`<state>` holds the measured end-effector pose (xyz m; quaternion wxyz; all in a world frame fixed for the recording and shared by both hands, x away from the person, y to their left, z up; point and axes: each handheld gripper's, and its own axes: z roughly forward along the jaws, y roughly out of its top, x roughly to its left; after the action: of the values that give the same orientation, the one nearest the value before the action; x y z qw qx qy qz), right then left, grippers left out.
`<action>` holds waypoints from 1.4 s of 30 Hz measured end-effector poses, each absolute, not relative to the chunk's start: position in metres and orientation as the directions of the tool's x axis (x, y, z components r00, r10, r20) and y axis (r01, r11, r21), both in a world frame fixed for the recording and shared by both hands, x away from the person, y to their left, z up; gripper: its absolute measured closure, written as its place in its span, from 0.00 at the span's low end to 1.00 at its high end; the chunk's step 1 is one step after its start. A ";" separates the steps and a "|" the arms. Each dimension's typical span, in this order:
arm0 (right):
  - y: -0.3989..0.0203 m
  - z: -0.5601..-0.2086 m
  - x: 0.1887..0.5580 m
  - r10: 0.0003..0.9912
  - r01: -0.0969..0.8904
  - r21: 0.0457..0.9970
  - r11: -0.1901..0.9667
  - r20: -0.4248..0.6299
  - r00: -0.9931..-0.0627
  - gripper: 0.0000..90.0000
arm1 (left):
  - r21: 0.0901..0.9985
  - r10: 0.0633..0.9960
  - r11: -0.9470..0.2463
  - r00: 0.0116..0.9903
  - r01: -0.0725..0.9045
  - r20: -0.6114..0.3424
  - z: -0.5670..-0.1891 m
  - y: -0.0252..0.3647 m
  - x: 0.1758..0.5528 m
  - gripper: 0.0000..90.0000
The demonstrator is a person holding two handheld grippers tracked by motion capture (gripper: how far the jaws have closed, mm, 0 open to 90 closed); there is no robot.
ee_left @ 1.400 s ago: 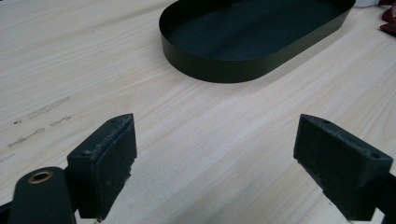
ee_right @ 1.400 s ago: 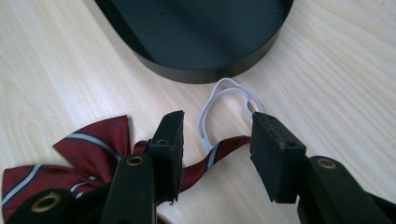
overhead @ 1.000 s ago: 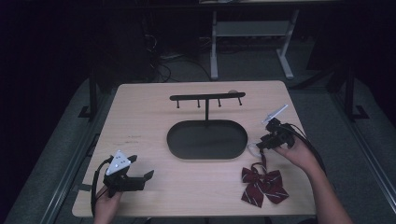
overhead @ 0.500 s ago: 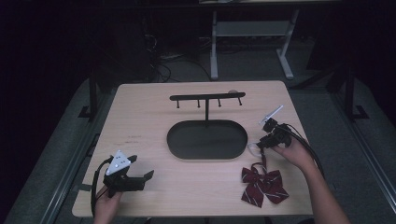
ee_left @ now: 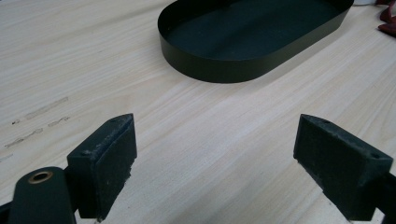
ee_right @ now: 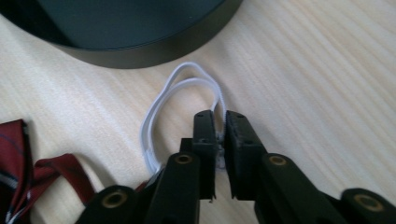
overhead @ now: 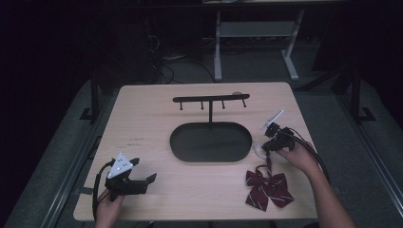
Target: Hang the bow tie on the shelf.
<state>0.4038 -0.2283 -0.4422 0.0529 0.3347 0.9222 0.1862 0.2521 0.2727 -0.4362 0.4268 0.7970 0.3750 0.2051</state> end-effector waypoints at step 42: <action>-0.214 -0.360 0.366 0.452 0.398 0.516 0.758 0.024 -0.892 0.97 | 0.833 0.775 -0.357 0.632 0.423 0.012 -0.436 0.272 0.252 0.14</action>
<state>0.3656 -0.2140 -0.3601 0.0511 0.2272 0.9362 0.2634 0.2515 0.2724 -0.4361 0.4248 0.7973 0.3754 0.2073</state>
